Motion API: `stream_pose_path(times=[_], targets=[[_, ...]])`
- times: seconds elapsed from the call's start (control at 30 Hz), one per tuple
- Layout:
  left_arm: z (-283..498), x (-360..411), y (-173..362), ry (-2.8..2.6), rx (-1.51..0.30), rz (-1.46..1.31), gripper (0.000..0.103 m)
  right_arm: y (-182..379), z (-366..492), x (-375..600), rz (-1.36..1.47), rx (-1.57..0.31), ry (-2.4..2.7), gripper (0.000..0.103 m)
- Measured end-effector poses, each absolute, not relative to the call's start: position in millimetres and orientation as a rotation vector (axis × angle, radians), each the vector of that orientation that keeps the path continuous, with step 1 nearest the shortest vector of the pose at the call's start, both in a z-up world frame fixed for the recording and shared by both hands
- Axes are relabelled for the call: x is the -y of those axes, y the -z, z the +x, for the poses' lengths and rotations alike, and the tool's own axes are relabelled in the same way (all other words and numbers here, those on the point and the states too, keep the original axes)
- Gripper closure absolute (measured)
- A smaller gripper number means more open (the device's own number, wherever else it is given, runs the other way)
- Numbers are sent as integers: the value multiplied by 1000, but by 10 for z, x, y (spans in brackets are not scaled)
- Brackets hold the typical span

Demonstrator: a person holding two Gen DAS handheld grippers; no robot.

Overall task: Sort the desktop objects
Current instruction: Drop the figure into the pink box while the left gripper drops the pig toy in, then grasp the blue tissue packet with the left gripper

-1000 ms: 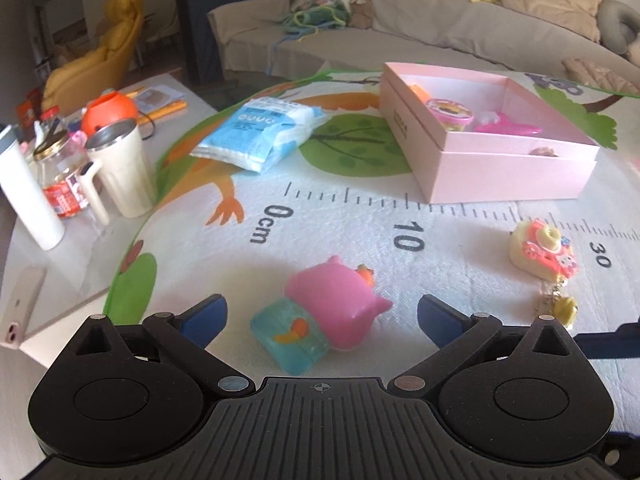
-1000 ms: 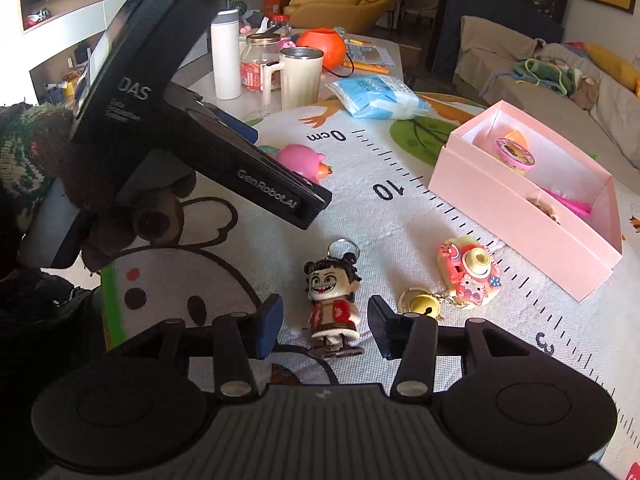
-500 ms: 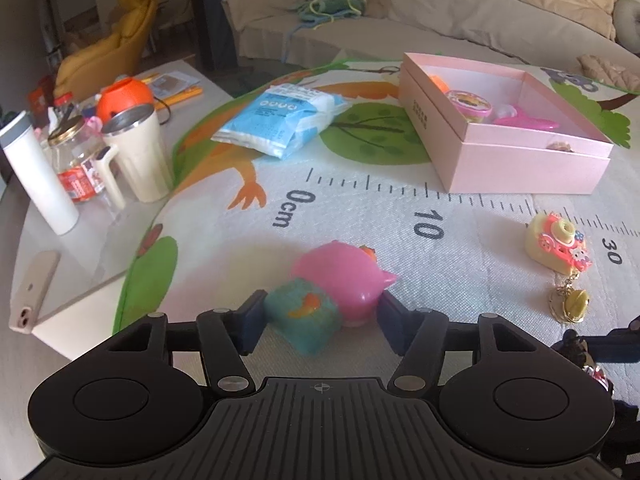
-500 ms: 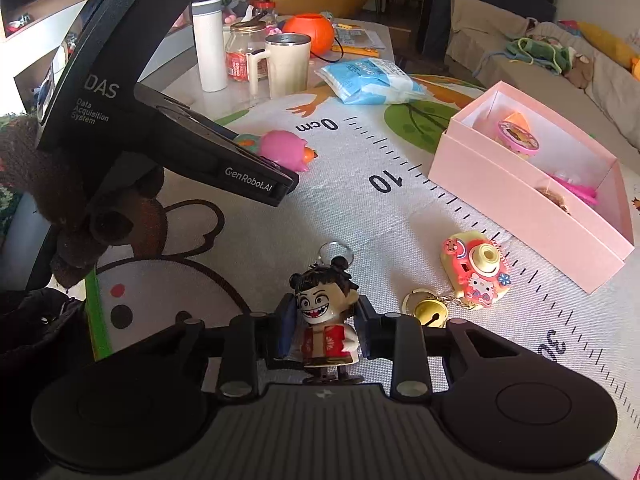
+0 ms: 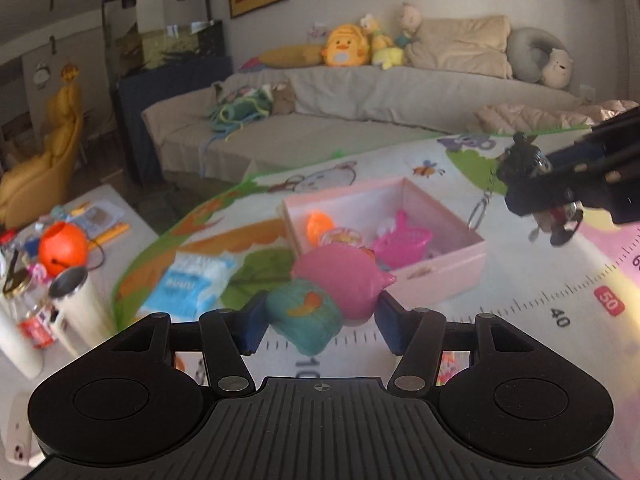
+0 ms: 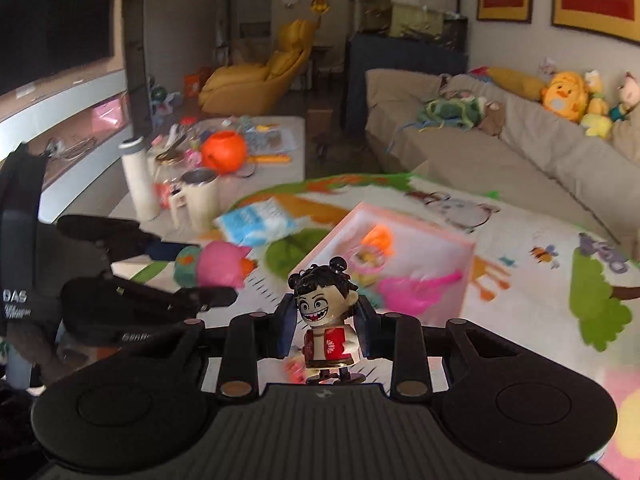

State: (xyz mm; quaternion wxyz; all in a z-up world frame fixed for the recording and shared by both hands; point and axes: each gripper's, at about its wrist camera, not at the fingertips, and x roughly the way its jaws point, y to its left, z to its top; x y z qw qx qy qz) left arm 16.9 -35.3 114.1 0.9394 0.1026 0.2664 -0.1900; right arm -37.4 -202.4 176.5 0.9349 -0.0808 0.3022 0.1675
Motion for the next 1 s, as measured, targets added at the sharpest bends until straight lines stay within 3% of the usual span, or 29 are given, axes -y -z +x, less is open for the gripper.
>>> stream_pose_path(times=[0.2, 0.33, 0.4, 0.47, 0.67, 0.73, 0.87, 1.0], targets=[[802, 858, -1076, 410, -531, 206, 39, -1800, 483, 2258, -132, -607, -206, 73], [1130, 960, -981, 411, -585, 139, 18, -1605, 1109, 2367, -82, -628, -126, 68], [1070, 857, -917, 418, -597, 132, 13, -1523, 1237, 2457, -22, -654, -112, 67], [915, 726, -813, 415, -597, 167, 7, -1429, 1212, 2520, 12, -678, -140, 67], [522, 251, -452, 326, -674, 192, 6, -1147, 733, 2486, -62, -711, -176, 59], [442, 96, -366, 286, -703, 178, 6, -1082, 550, 2425, -76, -721, -217, 55], [274, -246, -278, 241, -762, 103, 4, -950, 161, 2236, -94, -744, -322, 31], [175, -349, -209, 221, -792, 69, 3, -662, -31, 1950, -115, -793, -358, 29]])
